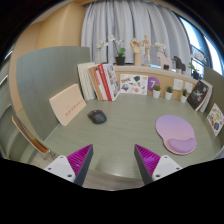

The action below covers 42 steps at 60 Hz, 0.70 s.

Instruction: Arrange mouse

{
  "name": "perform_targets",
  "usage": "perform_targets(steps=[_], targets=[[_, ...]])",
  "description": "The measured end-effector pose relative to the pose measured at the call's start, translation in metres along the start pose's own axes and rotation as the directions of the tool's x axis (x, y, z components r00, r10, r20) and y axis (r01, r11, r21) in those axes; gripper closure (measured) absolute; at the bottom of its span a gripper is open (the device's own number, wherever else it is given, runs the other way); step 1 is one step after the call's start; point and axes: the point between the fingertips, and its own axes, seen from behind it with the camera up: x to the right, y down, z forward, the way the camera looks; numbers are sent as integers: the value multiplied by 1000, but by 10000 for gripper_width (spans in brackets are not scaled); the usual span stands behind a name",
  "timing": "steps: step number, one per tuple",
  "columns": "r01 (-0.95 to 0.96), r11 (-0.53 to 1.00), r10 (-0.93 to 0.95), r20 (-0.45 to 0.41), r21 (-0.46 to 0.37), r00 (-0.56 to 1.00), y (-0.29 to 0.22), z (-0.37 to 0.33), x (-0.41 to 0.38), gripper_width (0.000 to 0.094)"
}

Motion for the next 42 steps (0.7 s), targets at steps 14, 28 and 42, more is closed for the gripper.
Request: perform_targets(steps=[14, 28, 42], targets=[[-39, 994, 35, -44, -107, 998, -3, 110, -58, 101], [-73, 987, 52, -147, -144, 988, -25, 187, -63, 104], [-91, 982, 57, -198, -165, 978, -59, 238, -52, 116]])
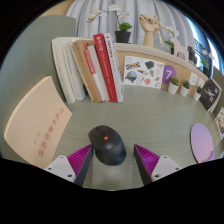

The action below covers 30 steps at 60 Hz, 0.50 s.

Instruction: Arrange mouse

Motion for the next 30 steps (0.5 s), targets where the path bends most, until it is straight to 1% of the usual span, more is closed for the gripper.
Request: perform_targets(steps=[7, 10, 13, 17, 21, 22, 28, 30], targets=[[4, 1000, -4, -44, -6, 999, -21, 18, 11, 150], [-3, 1000, 3, -59, -4, 998, -29, 26, 16, 187], [-11, 1000, 11, -71, -5, 997, -36, 33, 20, 202], [-28, 1000, 28, -64, -9, 998, -42, 42, 20, 260], [-67, 998, 67, -35, -13, 997, -45, 47, 15, 372], [-71, 997, 70, -40, -9, 997, -46, 48, 16, 395], [-81, 997, 81, -43, -14, 996, -45, 48, 17, 404], [-82, 997, 81, -45, -15, 996, -44, 48, 18, 421]])
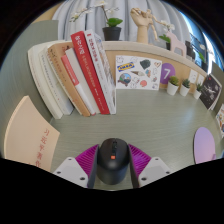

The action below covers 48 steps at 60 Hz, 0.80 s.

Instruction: Arrange mouse

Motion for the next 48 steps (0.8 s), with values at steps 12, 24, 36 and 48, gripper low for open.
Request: perform_targets(steps=[12, 24, 36, 48], targets=[[-2, 999, 2, 14, -46, 1000, 3, 0, 2, 558], [-6, 990, 17, 75, -142, 997, 3, -3, 1, 581], [113, 994, -112, 127, 1, 986, -77, -60, 43, 578], [117, 946, -145, 73, 302, 987, -200, -172, 151, 577]])
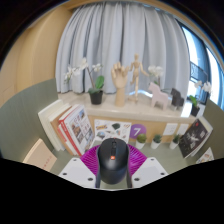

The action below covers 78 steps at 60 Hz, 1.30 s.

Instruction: Arrange mouse

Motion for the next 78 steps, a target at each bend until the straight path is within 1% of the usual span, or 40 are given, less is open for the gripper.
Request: perform_targets(steps=[4, 8, 12, 14, 16, 23, 34, 39, 46, 48, 50, 56, 60, 61, 64, 67, 69, 72, 78], targets=[[9, 996, -6, -29, 85, 1000, -27, -28, 39, 578], [9, 993, -5, -35, 122, 999, -41, -50, 75, 578], [-31, 993, 36, -42, 115, 998, -32, -58, 107, 578], [-37, 993, 42, -43, 112, 998, -19, -60, 121, 580], [-47, 995, 51, -51, 83, 997, -2, -55, 137, 579], [-29, 997, 24, -81, -71, 996, 77, -31, 178, 579], [-31, 953, 14, -61, -301, 998, 208, 8, 192, 579], [-62, 931, 53, -37, -359, 998, 247, 18, 184, 579], [-81, 904, 71, -39, -420, 997, 289, 23, 181, 562], [-79, 922, 70, -38, -379, 997, 283, 24, 182, 548], [-99, 916, 91, -39, -389, 995, 286, 22, 181, 524], [-114, 926, 109, -32, -359, 993, 284, 23, 181, 445], [-109, 923, 106, -28, -369, 994, 285, 23, 179, 400], [-108, 920, 107, -26, -375, 994, 285, 23, 178, 377], [-109, 911, 116, -7, -398, 993, 284, 20, 170, 224], [-94, 901, 103, -2, -423, 995, 284, 16, 168, 135], [-69, 901, 73, -6, -428, 997, 280, 11, 170, 126], [-46, 909, 43, -16, -414, 999, 268, 1, 169, 117], [-39, 924, 38, -11, -381, 999, 236, -31, 162, 96]])
